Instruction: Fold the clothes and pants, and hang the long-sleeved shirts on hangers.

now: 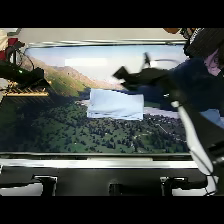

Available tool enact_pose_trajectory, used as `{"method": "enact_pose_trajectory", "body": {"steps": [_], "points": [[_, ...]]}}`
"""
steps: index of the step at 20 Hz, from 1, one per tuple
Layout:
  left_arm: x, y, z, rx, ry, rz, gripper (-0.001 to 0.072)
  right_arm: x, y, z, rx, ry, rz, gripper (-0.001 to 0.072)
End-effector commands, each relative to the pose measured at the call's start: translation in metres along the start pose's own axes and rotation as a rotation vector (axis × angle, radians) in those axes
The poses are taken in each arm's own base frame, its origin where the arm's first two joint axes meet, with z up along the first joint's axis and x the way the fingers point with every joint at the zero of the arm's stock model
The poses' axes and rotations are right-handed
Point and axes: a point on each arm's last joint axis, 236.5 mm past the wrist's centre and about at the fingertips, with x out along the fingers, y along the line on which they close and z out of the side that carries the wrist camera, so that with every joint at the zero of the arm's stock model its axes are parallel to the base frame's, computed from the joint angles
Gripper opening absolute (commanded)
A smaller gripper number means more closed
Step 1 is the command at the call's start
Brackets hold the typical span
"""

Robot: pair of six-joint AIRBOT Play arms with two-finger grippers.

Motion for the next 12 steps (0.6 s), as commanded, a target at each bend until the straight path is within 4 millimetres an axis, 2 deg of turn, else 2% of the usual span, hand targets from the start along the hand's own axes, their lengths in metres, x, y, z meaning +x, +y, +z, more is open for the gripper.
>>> {"method": "enact_pose_trajectory", "body": {"steps": [1, 3, 5, 7, 8, 12], "points": [[0.0, 0.0, 0.0, 0.0, 0.0, 0.0, 0.0017, -0.089, -0.075, 0.039, -0.047, 0.054, -0.105, 0.0647], [0.0, 0.0, 0.0, 0.0, 0.0, 0.0, 0.0017, -0.125, -0.128, 0.058, 0.002, 0.038, -0.152, 0.0665], [0.0, 0.0, 0.0, 0.001, 0.0, 0.001, 0.0018, -0.138, -0.176, 0.055, 0.064, 0.051, -0.181, 0.0666], [0.0, 0.0, 0.0, 0.029, 0.0, 0.001, 0.0017, -0.126, -0.211, 0.037, 0.113, 0.106, -0.188, 0.0666], [0.0, 0.0, 0.0, 0.046, 0.0, 0.0, 0.0017, -0.116, -0.221, 0.026, 0.122, 0.141, -0.176, 0.0666], [0.0, 0.0, 0.0, 0.045, -0.001, 0.0, 0.0017, -0.066, -0.239, -0.008, 0.15, 0.243, -0.124, 0.0665]]}}
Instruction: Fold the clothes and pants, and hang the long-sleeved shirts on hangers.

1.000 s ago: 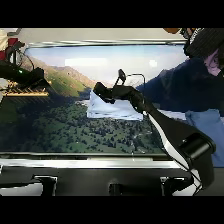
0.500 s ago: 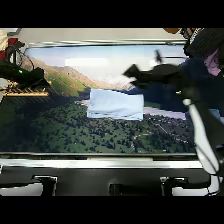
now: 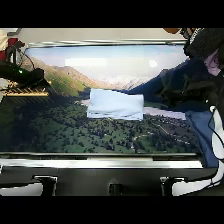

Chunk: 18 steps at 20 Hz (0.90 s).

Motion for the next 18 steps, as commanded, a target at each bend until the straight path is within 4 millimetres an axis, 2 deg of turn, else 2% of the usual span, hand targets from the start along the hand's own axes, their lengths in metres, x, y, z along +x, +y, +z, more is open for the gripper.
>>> {"method": "enact_pose_trajectory", "body": {"steps": [1, 4, 8, 10, 12, 13, 18], "points": [[0.0, 0.0, 0.0, 0.011, -0.001, 0.0, 0.0017, 0.043, -0.014, -0.019, 0.001, 0.085, 0.035, 0.0665], [0.0, 0.0, 0.0, 0.011, -0.001, 0.0, 0.0018, 0.074, -0.015, -0.033, -0.008, 0.133, 0.03, 0.0664], [0.0, 0.0, 0.0, 0.011, 0.0, 0.0, 0.0018, 0.097, -0.005, -0.048, -0.04, 0.167, 0.023, 0.0639], [0.0, 0.0, 0.0, 0.011, 0.0, 0.0, 0.0017, 0.105, 0.001, -0.053, -0.06, 0.172, 0.018, 0.0502], [0.0, 0.0, 0.0, 0.011, 0.0, 0.0, 0.0018, 0.106, 0.01, -0.051, -0.07, 0.165, 0.031, 0.0163], [0.0, 0.0, 0.0, 0.011, 0.0, 0.0, 0.0017, 0.103, 0.019, -0.045, -0.075, 0.147, 0.049, 0.0038], [0.0, 0.0, 0.0, 0.011, 0.0, 0.0, 0.0017, 0.061, 0.08, 0.006, -0.167, -0.009, 0.081, 0.0037]]}}
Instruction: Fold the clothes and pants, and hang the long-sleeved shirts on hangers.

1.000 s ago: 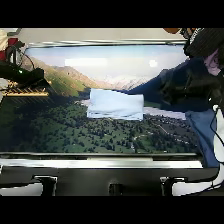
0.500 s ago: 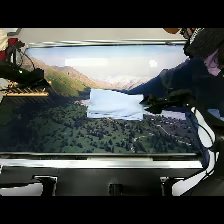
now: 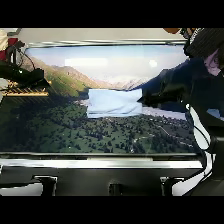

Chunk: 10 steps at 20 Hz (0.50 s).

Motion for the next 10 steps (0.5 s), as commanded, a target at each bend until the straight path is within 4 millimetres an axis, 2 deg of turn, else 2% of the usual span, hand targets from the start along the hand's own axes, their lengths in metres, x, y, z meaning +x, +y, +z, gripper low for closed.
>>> {"method": "enact_pose_trajectory", "body": {"steps": [1, 3, 5, 8, 10], "points": [[0.0, 0.0, 0.0, 0.0, -0.001, 0.0, 0.0018, -0.029, 0.039, 0.041, -0.041, -0.109, 0.006, 0.0037], [0.0, 0.0, 0.0, 0.0, -0.001, 0.0, 0.0017, -0.048, 0.05, 0.069, -0.069, -0.192, -0.043, 0.0037], [0.0, 0.0, 0.0, 0.0, 0.0, 0.0, 0.0018, -0.074, 0.047, 0.101, -0.045, -0.301, -0.098, 0.0037], [0.0, 0.0, 0.0, -0.001, 0.0, 0.0, 0.0018, -0.132, 0.024, 0.145, 0.056, -0.466, -0.105, 0.0036], [0.0, 0.0, 0.0, -0.001, 0.0, 0.0, 0.0017, -0.175, 0.005, 0.166, 0.085, -0.559, -0.115, 0.0035]]}}
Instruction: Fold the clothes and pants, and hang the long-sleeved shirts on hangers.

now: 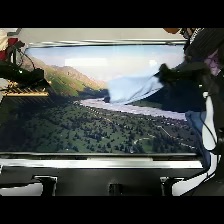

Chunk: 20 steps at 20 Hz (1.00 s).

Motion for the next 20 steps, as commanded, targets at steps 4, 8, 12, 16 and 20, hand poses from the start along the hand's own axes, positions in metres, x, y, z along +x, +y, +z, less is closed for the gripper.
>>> {"method": "enact_pose_trajectory", "body": {"steps": [4, 8, 12, 16, 20], "points": [[0.0, 0.0, 0.0, -0.001, -0.001, 0.0, 0.0017, -0.102, -0.076, 0.112, 0.154, -0.309, -0.092, 0.0035], [0.0, 0.0, 0.0, -0.005, -0.001, 0.0, 0.0018, -0.172, -0.134, 0.142, 0.26, -0.437, -0.214, 0.0034], [0.001, -0.003, -0.001, 0.0, 0.003, -0.002, 0.0018, -0.239, -0.187, 0.133, 0.45, -0.502, -0.383, 0.0034], [0.004, -0.01, -0.003, 0.015, 0.01, -0.007, 0.0018, -0.286, -0.202, 0.112, 0.546, -0.523, -0.505, 0.0034], [0.006, -0.018, -0.008, 0.03, 0.029, -0.013, 0.0018, -0.304, -0.19, 0.095, 0.629, -0.517, -0.526, 0.0035]]}}
